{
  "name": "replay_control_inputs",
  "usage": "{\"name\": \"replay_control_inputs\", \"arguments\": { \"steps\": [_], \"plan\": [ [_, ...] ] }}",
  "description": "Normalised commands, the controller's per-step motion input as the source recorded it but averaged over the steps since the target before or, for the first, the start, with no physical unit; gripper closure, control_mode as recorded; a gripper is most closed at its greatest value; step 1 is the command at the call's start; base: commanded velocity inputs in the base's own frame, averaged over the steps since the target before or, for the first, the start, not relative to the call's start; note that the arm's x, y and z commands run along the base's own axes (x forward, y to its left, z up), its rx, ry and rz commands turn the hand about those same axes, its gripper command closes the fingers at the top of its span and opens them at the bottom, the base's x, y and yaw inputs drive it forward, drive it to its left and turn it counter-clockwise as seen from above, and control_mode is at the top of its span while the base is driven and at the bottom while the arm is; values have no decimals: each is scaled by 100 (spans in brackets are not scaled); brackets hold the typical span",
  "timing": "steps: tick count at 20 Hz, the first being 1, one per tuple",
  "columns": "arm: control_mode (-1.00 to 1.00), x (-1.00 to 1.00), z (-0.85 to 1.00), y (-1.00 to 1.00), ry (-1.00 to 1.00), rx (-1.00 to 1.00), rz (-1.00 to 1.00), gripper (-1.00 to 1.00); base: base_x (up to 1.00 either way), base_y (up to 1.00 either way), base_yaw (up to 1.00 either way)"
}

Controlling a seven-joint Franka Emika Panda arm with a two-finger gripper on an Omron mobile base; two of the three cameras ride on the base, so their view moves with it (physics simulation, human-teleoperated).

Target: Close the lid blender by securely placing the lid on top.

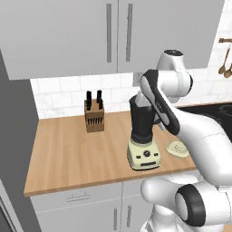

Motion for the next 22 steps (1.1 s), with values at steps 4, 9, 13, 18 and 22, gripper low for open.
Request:
{"name": "replay_control_inputs", "arguments": {
  "steps": [4,9,13,18,22],
  "plan": [
    [-100,-6,-6,-4,-3,0,0,-100,0,0,0],
    [-100,-42,-50,-93,-28,12,6,-100,0,0,0],
    [-100,-63,-66,-100,-27,23,21,-100,0,0,0],
    [-100,-33,-60,-100,-13,12,29,-100,0,0,0],
    [-100,29,-48,-88,-16,5,45,-100,0,0,0]
  ]
}}
